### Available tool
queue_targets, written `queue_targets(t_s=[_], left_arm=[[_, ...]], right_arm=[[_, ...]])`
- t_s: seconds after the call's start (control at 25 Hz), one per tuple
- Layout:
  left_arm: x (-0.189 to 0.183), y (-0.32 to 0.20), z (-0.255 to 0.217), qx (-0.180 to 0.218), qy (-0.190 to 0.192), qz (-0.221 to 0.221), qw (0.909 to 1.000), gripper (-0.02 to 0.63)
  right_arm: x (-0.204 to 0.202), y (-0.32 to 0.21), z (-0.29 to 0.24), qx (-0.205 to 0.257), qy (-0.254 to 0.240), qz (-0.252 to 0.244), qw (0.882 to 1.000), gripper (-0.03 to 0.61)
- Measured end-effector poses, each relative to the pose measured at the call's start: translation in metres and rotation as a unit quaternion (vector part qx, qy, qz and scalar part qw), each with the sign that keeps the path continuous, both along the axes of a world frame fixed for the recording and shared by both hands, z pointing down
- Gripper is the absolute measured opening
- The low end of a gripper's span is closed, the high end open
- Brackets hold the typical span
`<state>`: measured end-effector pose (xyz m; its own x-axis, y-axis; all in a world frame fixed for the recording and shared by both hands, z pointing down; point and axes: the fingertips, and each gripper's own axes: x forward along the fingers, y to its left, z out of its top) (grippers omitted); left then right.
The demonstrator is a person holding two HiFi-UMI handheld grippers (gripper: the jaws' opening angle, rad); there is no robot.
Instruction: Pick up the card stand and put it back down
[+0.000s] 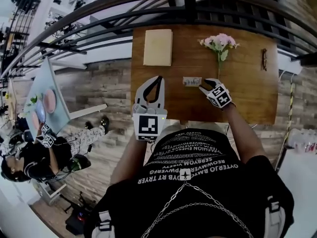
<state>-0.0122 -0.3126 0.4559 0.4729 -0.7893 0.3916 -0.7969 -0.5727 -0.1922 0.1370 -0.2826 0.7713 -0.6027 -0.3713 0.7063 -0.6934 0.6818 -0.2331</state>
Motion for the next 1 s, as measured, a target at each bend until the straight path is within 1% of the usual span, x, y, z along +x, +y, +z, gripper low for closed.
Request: queue_targets(t_s=[0.28, 0.44, 0.52, 0.68, 0.84, 1.0], left_arm=[[-0.008, 0.010, 0.008, -0.012, -0.014, -0.022, 0.9996, 0.028], [-0.014, 0.015, 0.010, -0.015, -0.021, -0.031, 0.9992, 0.028], [-0.017, 0.016, 0.010, -0.017, -0.024, -0.034, 0.9990, 0.028], [-0.019, 0.021, 0.010, -0.017, -0.025, -0.033, 0.9990, 0.028], [-0.018, 0.026, 0.011, -0.016, -0.028, -0.029, 0.9991, 0.028], [-0.022, 0.034, 0.014, -0.020, -0.030, -0.025, 0.9991, 0.028]], right_arm=[[-0.010, -0.009, 0.026, -0.022, -0.016, -0.004, 1.000, 0.192], [-0.015, -0.014, 0.029, -0.020, -0.037, 0.019, 0.999, 0.186], [-0.017, -0.015, 0.029, -0.016, -0.042, 0.022, 0.999, 0.181], [-0.019, -0.013, 0.029, -0.006, -0.023, 0.005, 1.000, 0.163], [-0.014, -0.007, 0.031, -0.014, -0.024, 0.014, 1.000, 0.163], [-0.014, -0.001, 0.035, -0.019, -0.021, 0.022, 0.999, 0.181]])
